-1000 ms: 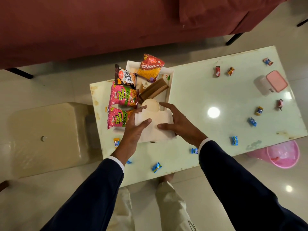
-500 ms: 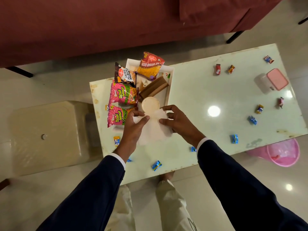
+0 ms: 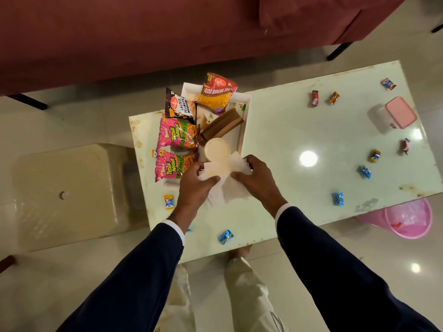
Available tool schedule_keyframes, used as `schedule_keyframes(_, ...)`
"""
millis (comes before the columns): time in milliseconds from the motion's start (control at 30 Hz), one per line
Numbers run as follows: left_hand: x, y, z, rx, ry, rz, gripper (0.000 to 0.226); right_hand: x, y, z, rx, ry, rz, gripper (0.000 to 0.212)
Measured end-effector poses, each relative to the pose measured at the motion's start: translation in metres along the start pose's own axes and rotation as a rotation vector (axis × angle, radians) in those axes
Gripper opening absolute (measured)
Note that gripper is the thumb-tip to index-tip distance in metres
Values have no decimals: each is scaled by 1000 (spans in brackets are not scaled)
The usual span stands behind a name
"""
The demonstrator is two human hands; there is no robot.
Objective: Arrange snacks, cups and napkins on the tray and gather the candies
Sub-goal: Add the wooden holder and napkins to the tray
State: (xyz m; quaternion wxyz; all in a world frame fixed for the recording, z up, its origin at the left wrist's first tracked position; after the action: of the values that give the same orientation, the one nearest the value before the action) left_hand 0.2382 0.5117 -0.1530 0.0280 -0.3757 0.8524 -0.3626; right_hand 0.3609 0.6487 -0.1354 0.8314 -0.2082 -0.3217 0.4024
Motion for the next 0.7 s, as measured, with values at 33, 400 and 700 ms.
schedule_keyframes(33, -1, -1, 0, 1, 16, -12, 40, 0, -2, 4, 38, -39, -38, 21)
schedule_keyframes(400, -19, -3, -12, 134, -321, 59, 23, -22, -19, 24, 281, -107, -96, 25)
schedule_keyframes(700, -14, 3, -17, 210, -452, 57, 15, -28, -32, 30, 562, -329, -103, 37)
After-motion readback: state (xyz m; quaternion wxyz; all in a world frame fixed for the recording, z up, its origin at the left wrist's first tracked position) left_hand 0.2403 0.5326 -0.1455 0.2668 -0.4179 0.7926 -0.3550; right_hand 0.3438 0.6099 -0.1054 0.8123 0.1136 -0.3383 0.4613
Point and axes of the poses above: each hand's wrist, its own y-axis towards the middle knuckle, its own x-axis out of the back of the hand, z = x × y, the point moved 6 cm from there along y, towards the middle knuckle, and after that the axes turned 3 degrees about z, right-handed, at the moved point
